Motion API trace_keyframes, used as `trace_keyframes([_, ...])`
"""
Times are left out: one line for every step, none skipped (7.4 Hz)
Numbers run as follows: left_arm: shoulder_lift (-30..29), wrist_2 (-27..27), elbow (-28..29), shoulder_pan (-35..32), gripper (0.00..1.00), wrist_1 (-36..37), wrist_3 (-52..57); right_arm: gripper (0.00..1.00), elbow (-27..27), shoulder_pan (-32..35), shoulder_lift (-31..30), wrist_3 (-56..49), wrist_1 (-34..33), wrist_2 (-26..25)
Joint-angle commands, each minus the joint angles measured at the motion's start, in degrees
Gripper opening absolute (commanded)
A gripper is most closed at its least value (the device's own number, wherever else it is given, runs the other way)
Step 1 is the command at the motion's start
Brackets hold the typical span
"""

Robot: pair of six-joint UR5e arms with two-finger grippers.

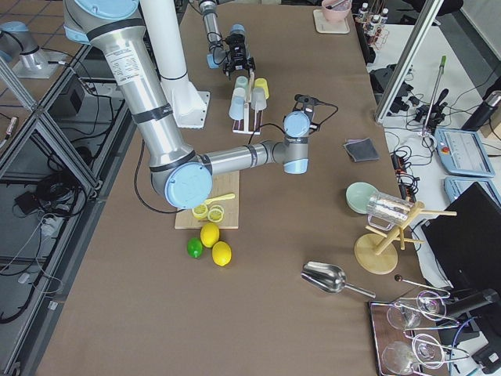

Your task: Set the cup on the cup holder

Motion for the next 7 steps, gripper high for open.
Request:
trace_keyframes([0.9,-0.2,-3.7,-1.7,0.99,1.4,-2.2,0.45,-0.6,-4.8,0.8,6.1,9.4,-6.3])
trace_keyframes([1.7,-0.7,-8.3,-4.9,0.99,8.1,-3.8,0.45,-0.7,-7.6,1.1,7.2,12.4,-10.3])
trace_keyframes([4.7,-1.7,-14.7,-7.9,0.99,18.3,-3.8,0.45,-1.9,-8.9,2.0,8.4,16.3,-12.5])
trace_keyframes([7.1,-4.9,-18.8,-12.4,0.99,27.1,-3.8,0.46,-1.9,-10.8,2.2,8.6,18.8,-13.3])
trace_keyframes([7.9,-7.7,-20.7,-17.6,0.99,36.7,-3.8,0.44,-1.8,-11.1,2.5,8.7,20.4,-13.9])
trace_keyframes([8.9,-9.4,-21.1,-22.0,0.99,47.4,-3.7,0.46,-0.7,-11.2,2.6,9.8,20.5,-14.0])
trace_keyframes([10.8,-9.1,-20.7,-22.9,0.99,55.8,-3.5,0.46,-0.3,-11.7,2.6,10.8,20.4,-14.2])
